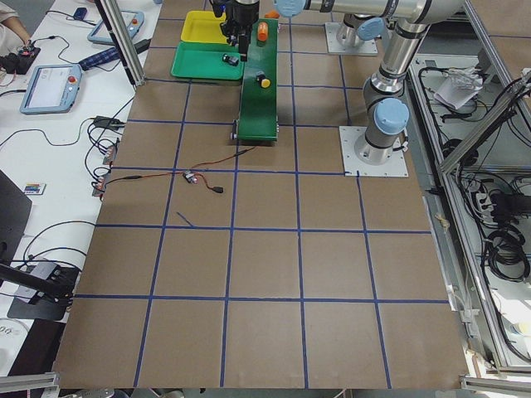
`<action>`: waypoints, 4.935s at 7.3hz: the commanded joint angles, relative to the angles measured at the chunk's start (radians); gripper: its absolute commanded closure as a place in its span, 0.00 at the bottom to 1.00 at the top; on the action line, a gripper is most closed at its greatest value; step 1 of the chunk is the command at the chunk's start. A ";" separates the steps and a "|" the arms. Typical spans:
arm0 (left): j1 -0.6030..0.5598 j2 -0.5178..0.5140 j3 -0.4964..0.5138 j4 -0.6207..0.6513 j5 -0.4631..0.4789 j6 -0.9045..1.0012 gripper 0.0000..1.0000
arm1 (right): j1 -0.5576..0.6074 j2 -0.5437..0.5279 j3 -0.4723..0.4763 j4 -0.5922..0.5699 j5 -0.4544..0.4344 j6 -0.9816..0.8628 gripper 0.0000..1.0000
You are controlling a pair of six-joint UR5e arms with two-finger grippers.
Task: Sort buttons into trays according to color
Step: 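Drop the green button into the green tray with the right gripper, then lower the right gripper to the yellow button on the belt and grasp it, then carry the yellow button into the yellow tray and release it with right gripper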
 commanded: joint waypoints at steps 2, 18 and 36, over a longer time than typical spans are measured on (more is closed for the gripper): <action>0.003 -0.002 0.006 0.027 -0.002 0.007 0.00 | -0.003 0.217 -0.129 -0.157 0.002 -0.167 1.00; 0.004 -0.005 0.000 0.041 -0.002 0.008 0.00 | 0.168 -0.114 0.200 0.084 0.007 0.354 0.00; 0.007 0.003 -0.008 0.057 0.004 0.007 0.00 | -0.290 0.046 -0.053 0.027 -0.096 -0.628 0.00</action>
